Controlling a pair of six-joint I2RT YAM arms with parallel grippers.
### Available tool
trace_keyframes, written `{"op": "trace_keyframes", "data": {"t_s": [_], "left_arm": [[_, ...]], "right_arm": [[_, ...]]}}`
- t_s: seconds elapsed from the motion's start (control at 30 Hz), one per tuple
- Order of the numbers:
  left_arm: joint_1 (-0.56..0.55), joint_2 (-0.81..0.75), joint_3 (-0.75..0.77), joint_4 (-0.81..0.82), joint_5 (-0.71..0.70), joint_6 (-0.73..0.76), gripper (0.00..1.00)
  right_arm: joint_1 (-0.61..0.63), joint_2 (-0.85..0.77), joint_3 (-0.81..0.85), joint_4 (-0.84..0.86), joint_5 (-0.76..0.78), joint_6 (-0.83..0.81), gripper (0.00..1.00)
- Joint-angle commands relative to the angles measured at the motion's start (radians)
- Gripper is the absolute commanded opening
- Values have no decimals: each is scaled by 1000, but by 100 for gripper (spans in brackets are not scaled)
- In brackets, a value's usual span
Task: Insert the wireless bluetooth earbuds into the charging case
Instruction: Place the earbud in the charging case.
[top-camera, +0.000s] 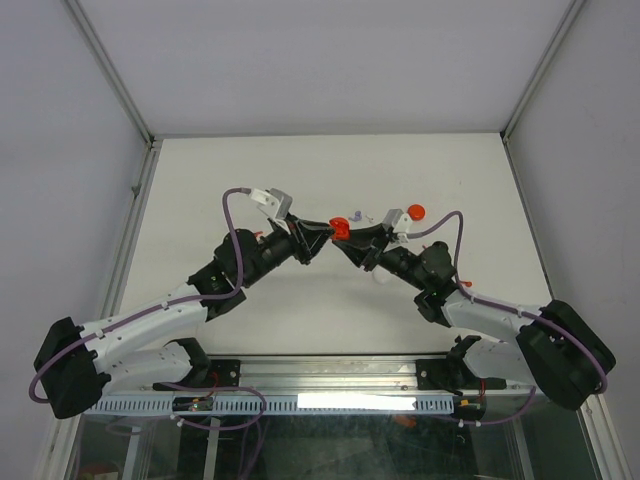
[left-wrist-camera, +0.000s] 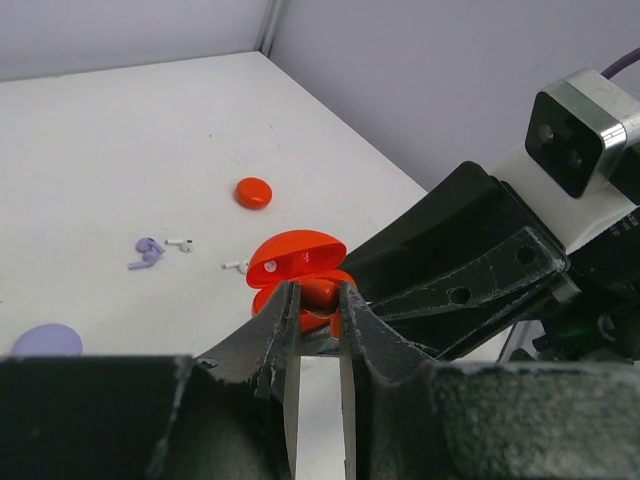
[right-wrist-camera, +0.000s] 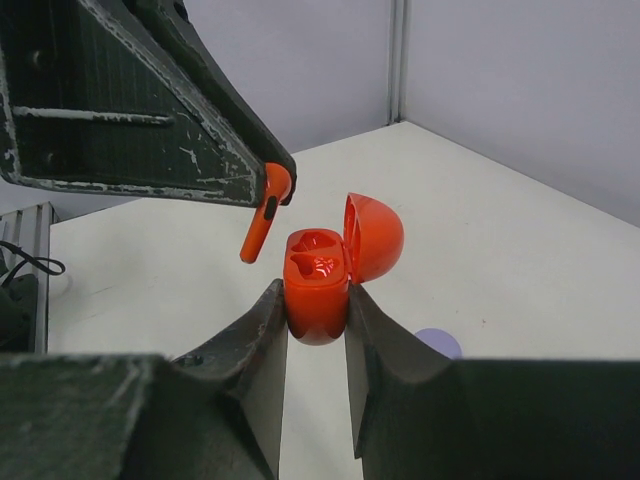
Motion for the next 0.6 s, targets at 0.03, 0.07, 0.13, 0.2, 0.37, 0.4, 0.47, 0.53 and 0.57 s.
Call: {"op": "trace_keyframes", "data": {"t_s": [0.03,0.07,0.13,0.2,0.37,0.4,0.47,0.53,0.57], "left_arm": [[-25,6,40,111,-57,61,10],[-28,7,39,115,-67,66,10],[-32,8,34,131,-77,72,10],[-34,8,30,149,-82,76,10],[-41,25,40,162,-87,95,10],[-42,29,41,162,-88,98,10],[-45,40,44,164,-90,101,11],[-49,49,44,166,-90,102,11],[-51,54,44,167,-91,103,11]], "right_arm": [[7,14,-9,140,22,12,0],[7,14,-8,142,20,13,0],[7,15,-6,142,18,13,0],[7,16,-7,142,16,13,0],[7,12,-9,143,18,15,0],[7,10,-9,144,19,15,0],[8,7,-9,143,18,14,0],[7,6,-10,142,20,14,0],[7,4,-10,142,21,14,0]]}}
